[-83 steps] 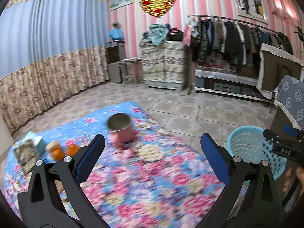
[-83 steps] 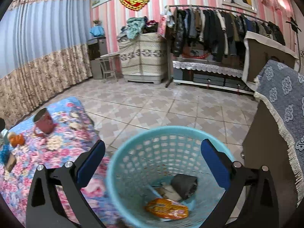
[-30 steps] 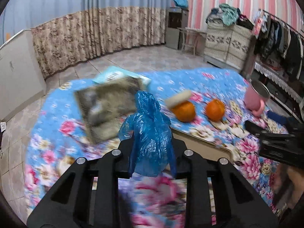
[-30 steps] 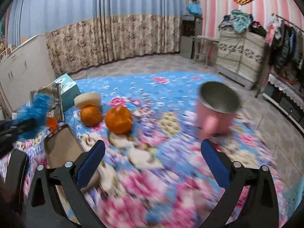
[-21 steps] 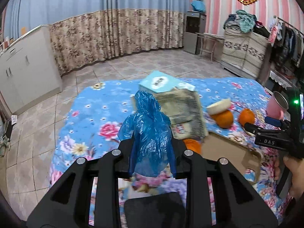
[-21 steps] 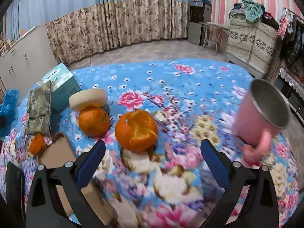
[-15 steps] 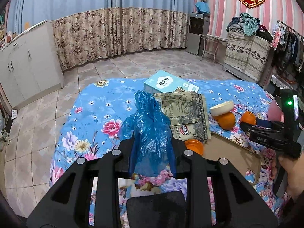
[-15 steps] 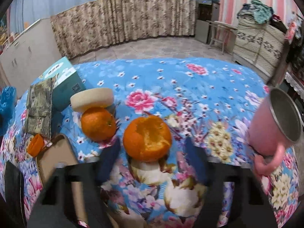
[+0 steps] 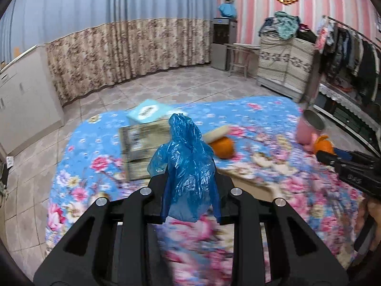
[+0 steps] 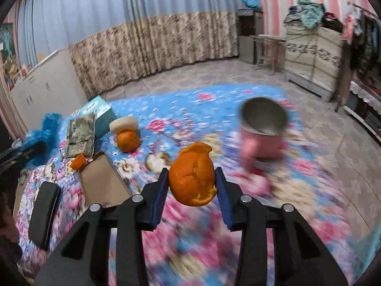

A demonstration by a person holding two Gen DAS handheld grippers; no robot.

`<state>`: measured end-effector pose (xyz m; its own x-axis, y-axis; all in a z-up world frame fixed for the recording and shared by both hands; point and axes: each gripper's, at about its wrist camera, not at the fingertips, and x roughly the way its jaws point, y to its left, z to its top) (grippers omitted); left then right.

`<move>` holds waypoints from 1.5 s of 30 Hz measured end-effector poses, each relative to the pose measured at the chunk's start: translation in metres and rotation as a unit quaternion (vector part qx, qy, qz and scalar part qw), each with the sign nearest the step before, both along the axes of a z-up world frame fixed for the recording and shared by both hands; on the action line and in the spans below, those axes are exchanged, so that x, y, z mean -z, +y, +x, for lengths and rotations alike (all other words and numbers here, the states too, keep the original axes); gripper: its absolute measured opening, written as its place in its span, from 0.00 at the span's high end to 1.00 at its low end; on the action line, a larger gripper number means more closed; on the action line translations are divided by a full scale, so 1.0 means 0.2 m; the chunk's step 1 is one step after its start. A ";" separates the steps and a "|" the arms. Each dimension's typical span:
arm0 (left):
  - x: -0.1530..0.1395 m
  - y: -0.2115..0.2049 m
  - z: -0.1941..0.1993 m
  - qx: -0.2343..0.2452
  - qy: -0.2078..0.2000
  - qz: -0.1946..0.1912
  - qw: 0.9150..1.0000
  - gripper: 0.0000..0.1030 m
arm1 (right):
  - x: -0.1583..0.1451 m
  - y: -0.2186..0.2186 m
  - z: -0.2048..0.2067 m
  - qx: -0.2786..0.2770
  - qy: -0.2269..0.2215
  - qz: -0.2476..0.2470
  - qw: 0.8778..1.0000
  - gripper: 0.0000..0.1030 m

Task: Collect trash
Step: 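Carry the blue bag and orange peel over the blue basket, then open both grippers to drop the bag and peel into the basket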

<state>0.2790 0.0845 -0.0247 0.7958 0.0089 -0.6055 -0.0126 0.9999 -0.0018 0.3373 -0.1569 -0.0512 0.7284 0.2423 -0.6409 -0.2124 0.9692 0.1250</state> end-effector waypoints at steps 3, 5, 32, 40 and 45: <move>-0.01 -0.19 -0.04 0.036 -0.006 -0.001 0.999 0.74 | -0.08 -0.19 -0.15 0.024 -0.021 -0.008 0.999 0.62; -0.02 -0.32 -0.07 0.060 -0.009 -0.001 0.998 0.74 | -0.13 -0.34 -0.27 0.045 -0.034 -0.014 0.998 0.62; 0.09 -2.35 -0.44 0.399 -0.013 -0.013 0.917 0.74 | -0.25 -1.87 -1.29 0.357 -0.062 -0.048 0.931 0.62; 0.20 -2.59 -0.40 0.412 0.003 -0.002 0.911 0.74 | -0.13 -1.98 -1.31 0.370 -0.046 -0.038 0.927 0.62; 0.23 -2.66 -0.36 0.413 0.014 0.003 0.911 0.67 | -0.07 -2.00 -1.29 0.371 -0.038 -0.032 0.927 0.62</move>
<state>0.2073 -0.4470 -0.0701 0.5164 -0.5824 -0.6278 0.7438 0.6683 -0.0081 0.0797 -0.5561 -0.0379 0.7230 -0.3813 -0.5760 0.5107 0.8565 0.0741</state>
